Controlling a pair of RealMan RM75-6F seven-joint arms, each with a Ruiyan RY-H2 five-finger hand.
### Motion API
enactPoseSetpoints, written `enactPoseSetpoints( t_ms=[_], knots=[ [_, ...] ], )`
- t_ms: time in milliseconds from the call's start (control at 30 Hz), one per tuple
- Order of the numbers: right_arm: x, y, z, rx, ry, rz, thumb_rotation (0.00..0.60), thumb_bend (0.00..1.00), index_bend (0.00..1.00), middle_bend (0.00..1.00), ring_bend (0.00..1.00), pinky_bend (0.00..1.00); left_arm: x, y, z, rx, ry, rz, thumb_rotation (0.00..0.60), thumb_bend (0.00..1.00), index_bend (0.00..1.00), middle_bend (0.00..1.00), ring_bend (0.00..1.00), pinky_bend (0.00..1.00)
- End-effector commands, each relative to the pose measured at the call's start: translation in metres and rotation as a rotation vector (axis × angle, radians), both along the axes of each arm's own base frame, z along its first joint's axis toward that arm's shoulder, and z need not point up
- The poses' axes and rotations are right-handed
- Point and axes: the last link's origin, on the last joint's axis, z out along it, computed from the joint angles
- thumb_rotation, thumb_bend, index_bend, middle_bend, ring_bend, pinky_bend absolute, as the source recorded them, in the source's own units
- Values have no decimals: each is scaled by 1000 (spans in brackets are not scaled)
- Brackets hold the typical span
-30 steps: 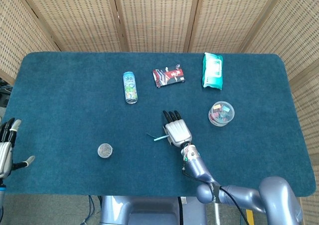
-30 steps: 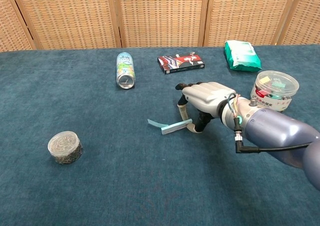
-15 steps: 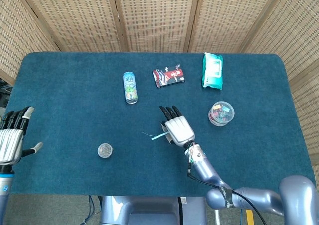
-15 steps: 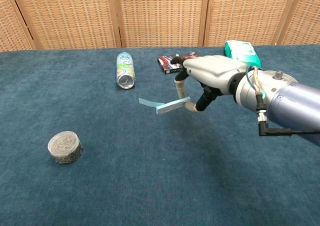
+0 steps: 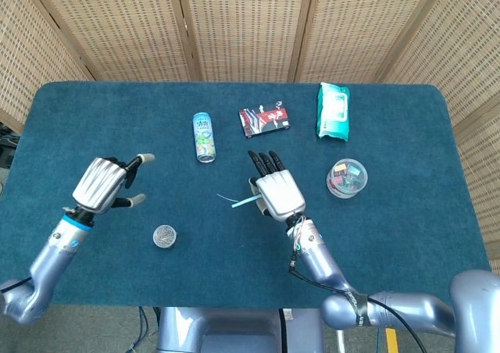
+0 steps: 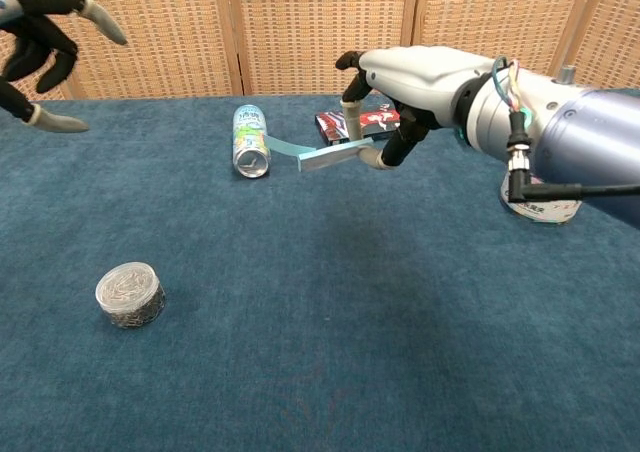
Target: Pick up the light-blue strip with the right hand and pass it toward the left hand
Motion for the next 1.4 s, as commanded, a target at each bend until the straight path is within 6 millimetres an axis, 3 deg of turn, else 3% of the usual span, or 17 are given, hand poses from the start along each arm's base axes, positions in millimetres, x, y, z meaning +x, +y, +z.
enactPoseSetpoints(
  t_ms=[33, 367, 667, 1400],
  knots=[
    [3, -5, 3, -16, 3, -20, 600, 466, 597, 0, 0, 0, 29, 19, -32, -121, -65, -3, 600, 55, 322, 771, 792, 713],
    [3, -8, 6, -17, -13, -59, 600, 466, 597, 0, 0, 0, 70, 28, -74, -263, -166, 18, 600, 158, 407, 781, 798, 713],
    [5, -7, 8, -18, -6, -64, 600, 466, 597, 0, 0, 0, 95, 36, -98, -295, -218, 17, 600, 241, 450, 783, 798, 713],
    [6, -3, 15, -22, -11, -55, 600, 512, 597, 0, 0, 0, 116, 35, -114, -290, -247, 29, 600, 345, 533, 786, 802, 714]
  ],
)
